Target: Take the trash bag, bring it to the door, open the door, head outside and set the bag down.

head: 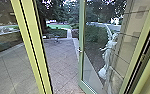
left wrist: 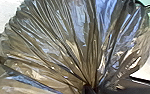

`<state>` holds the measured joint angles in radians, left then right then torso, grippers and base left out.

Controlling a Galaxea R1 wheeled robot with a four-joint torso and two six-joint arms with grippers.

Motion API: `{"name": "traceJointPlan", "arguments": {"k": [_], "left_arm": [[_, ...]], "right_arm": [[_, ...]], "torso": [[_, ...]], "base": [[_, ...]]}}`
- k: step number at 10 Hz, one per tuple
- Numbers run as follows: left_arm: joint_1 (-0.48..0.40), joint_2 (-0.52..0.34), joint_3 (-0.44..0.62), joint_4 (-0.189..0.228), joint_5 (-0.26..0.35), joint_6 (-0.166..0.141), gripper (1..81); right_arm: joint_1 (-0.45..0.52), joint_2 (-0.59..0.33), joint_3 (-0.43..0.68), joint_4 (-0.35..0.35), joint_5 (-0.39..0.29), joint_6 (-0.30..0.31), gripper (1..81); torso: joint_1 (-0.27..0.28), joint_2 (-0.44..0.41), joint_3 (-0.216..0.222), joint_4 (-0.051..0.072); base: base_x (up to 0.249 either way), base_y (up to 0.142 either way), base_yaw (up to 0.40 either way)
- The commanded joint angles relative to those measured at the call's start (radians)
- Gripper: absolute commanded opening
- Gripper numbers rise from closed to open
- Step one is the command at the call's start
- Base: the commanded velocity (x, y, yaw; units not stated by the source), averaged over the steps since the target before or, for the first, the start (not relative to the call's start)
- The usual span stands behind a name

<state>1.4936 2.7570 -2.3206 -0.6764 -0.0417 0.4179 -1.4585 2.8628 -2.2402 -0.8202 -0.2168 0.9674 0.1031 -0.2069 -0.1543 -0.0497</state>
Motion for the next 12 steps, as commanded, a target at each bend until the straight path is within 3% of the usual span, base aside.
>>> {"name": "traceJointPlan", "arguments": {"k": [1, 7, 12], "left_arm": [[-0.043, -0.013, 0.007, 0.004, 0.077, 0.001, 1.0], [-0.043, -0.009, 0.006, 0.006, 0.075, 0.004, 1.0], [-0.043, -0.009, 0.006, 0.006, 0.075, 0.004, 1.0]], "right_arm": [[0.051, 0.005, 0.019, -0.008, -0.038, -0.006, 81.1], [0.049, 0.017, 0.007, -0.01, -0.039, -0.007, 81.1], [0.043, 0.023, -0.004, -0.008, -0.036, -0.018, 81.1]], "torso": [[0.0, 0.0, 0.0, 0.0], [0.0, 0.0, 0.0, 0.0], [0.0, 0.0, 0.0, 0.0]], "base": [[0.0, 0.0, 0.0], [0.0, 0.0, 0.0], [0.0, -0.082, 0.0]]}}
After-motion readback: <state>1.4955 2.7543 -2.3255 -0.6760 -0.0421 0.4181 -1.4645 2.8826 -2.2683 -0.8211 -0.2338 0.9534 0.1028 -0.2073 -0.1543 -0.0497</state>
